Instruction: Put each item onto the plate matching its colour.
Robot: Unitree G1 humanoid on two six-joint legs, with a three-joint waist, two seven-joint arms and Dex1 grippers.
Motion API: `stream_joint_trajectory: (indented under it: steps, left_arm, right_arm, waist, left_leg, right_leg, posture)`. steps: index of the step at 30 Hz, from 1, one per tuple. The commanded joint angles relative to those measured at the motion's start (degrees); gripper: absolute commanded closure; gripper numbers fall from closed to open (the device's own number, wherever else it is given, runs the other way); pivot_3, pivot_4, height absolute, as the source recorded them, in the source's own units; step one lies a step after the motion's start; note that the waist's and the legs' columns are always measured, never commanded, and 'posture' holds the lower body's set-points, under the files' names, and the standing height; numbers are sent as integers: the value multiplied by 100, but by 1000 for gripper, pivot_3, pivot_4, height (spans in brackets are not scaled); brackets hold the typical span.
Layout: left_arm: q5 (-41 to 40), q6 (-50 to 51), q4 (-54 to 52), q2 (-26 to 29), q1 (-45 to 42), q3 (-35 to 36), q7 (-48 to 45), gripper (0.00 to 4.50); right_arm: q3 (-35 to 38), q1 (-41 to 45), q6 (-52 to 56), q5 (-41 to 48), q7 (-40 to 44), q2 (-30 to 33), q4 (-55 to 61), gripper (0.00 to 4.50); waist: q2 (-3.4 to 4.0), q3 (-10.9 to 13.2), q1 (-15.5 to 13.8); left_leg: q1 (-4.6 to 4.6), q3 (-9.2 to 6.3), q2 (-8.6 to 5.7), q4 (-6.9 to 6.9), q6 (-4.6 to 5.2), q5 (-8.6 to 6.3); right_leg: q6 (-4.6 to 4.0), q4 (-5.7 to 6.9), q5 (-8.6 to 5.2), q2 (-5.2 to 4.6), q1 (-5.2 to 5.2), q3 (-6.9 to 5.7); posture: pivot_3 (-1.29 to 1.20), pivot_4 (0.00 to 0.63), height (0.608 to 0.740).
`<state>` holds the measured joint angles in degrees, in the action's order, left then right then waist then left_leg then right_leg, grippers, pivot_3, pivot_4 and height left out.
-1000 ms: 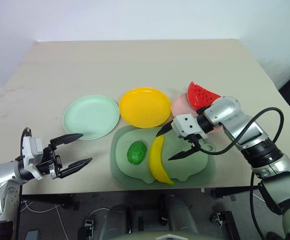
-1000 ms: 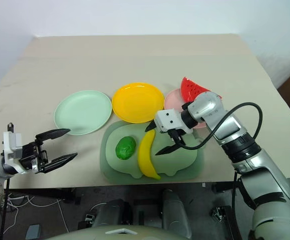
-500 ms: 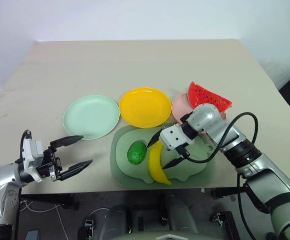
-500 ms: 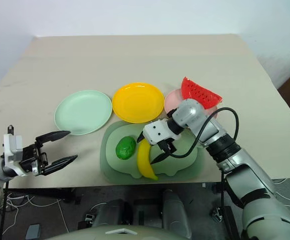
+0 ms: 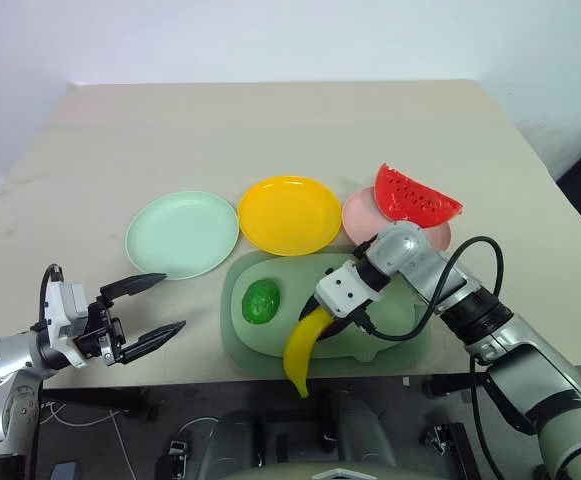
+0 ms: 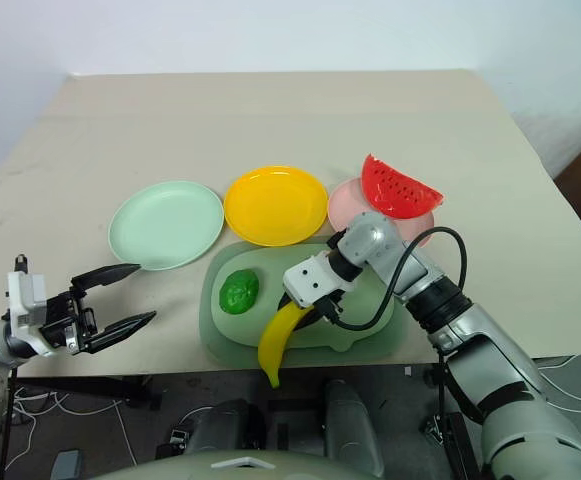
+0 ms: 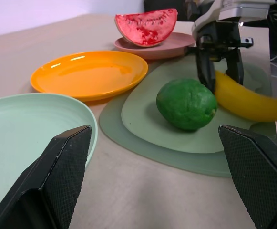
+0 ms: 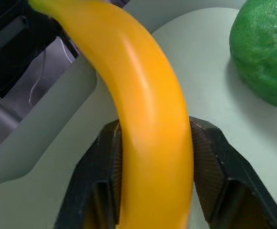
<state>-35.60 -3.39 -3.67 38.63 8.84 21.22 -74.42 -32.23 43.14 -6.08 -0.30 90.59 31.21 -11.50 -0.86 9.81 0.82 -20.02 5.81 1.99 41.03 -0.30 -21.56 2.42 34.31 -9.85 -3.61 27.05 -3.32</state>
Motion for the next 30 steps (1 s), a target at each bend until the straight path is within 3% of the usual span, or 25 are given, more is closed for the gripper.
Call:
stream_joint_trajectory:
  steps: [1, 10, 14, 19, 25, 30]
  left_arm:
    - [-77, -88, -193, 6, -24, 97, 19, 0]
    - [-51, -78, -140, 3, -119, 49, 10, 0]
    - [-41, -75, -137, -16, -132, 28, 16, 0]
    - [-19, -76, -149, -46, -170, -2, 46, 0]
    - [-18, -63, -221, -63, -124, 7, 96, 0]
    - [-36, -57, -294, -59, -42, 37, 143, 0]
  right_arm:
    - [122, -61, -3, -12, -32, 118, 122, 2887]
    - [637, 347, 1300, 1314, 191, 289, 796, 2887]
    - [1363, 955, 2833, 2474, 90, -31, 826, 2887]
    - [1561, 1772, 3019, 1612, -1779, -927, -729, 2887]
    - [1471, 2231, 2792, 702, -3054, -1430, -2206, 2887]
    - [1477, 2407, 2575, 214, -3620, -1671, -3085, 2887]
  waist:
    - [0, 0, -2]
    - [1, 1, 1]
    - [3, 2, 7]
    - [3, 0, 25]
    - [3, 0, 8]
    - [5, 0, 47]
  left_leg:
    - [0, 0, 0, 0, 0, 0]
    - [-5, 0, 0, 0, 0, 0]
    - [-7, 1, 3, 0, -1, 0]
    - [-10, 0, 5, 0, -1, 1]
    - [-37, -4, -3, -1, -13, 7]
    - [-39, -1, -2, -6, -12, 6]
  right_leg:
    - [0, 0, 0, 0, 0, 0]
    - [2, 0, 1, -2, 4, 0]
    - [3, 4, 3, 0, 10, 0]
    - [1, 8, 3, -1, 12, -1]
    - [1, 11, 4, -8, 29, -5]
    - [2, 6, 4, -6, 29, -5]
  posture:
    - [0, 150, 736]
    - [0, 150, 736]
    - [0, 150, 736]
    - [0, 150, 736]
    - [0, 150, 736]
    - [0, 150, 736]
